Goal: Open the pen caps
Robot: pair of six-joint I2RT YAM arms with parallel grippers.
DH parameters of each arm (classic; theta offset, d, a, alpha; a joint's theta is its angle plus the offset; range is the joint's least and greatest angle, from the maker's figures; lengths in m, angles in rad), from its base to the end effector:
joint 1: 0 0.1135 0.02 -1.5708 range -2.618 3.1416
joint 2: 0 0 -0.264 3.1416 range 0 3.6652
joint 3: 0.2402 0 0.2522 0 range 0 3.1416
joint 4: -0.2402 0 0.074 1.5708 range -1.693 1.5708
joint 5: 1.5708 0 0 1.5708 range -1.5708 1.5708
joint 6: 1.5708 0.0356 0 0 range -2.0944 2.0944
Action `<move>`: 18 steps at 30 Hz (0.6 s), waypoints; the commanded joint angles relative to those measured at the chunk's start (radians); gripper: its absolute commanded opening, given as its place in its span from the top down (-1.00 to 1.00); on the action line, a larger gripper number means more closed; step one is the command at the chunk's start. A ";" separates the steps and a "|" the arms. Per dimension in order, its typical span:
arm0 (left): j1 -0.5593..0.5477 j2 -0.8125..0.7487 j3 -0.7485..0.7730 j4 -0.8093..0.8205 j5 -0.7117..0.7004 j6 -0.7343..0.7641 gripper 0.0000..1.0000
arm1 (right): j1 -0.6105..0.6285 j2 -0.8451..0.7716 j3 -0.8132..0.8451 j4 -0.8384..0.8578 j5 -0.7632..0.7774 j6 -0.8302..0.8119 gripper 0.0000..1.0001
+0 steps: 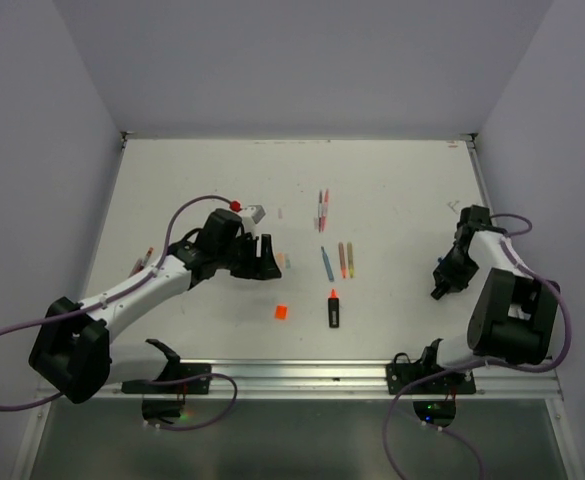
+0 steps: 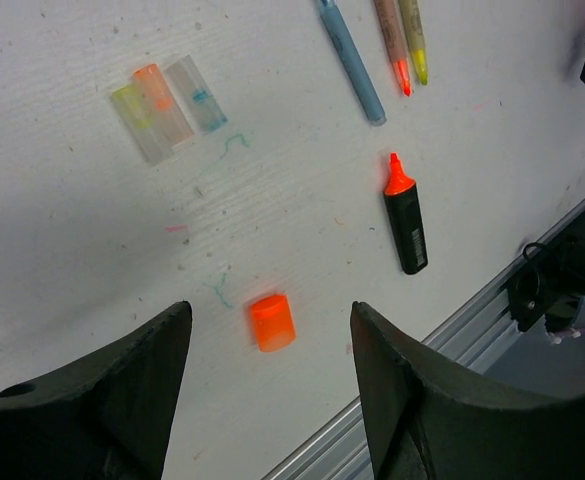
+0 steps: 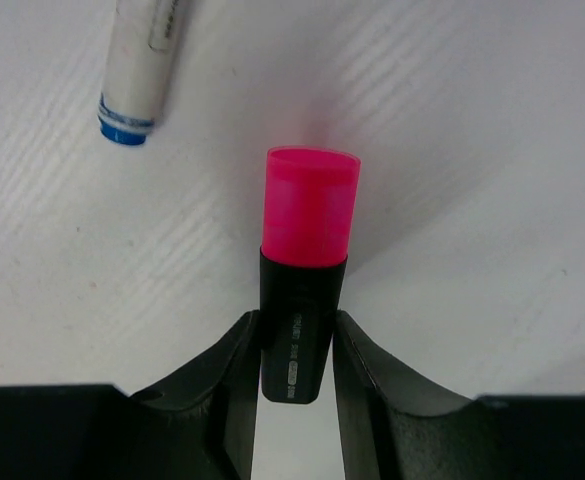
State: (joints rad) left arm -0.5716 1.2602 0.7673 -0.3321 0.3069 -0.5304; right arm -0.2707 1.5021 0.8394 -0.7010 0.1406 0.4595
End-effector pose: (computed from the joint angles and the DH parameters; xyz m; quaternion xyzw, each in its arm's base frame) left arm 0.2101 -0.1479 0.2225 0.0746 0.9190 -0.3098 0.2322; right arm 0.2438 -0.0728 0.1666 0.3610 0.9242 -0.0598 0.1092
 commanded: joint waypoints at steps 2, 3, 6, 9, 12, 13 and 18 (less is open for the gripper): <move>0.009 -0.005 0.085 -0.002 0.006 0.040 -0.34 | 0.025 -0.140 0.081 -0.205 0.070 0.083 1.00; 0.010 -0.001 0.099 -0.004 0.006 0.043 -0.34 | 0.043 -0.154 0.101 -0.218 0.067 0.091 1.00; 0.027 0.028 0.154 -0.010 0.017 0.043 -0.33 | 0.119 -0.187 0.203 -0.265 0.048 0.093 1.00; 0.055 0.071 0.207 -0.010 0.044 0.032 -0.32 | 0.197 -0.184 0.302 -0.275 -0.031 0.038 1.00; 0.101 0.123 0.236 0.030 0.160 -0.016 -0.31 | 0.315 -0.119 0.398 -0.273 -0.178 -0.033 1.00; 0.127 0.137 0.237 0.045 0.194 -0.035 -0.30 | 0.400 -0.105 0.412 -0.272 -0.214 -0.044 1.00; 0.182 0.209 0.208 0.234 0.351 -0.189 -0.33 | 0.634 -0.057 0.454 -0.201 -0.357 -0.065 1.00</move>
State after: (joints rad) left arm -0.4129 1.4506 0.9707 -0.2363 0.5179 -0.6193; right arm 0.2657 1.4277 1.2560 -0.9081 -0.0605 0.4412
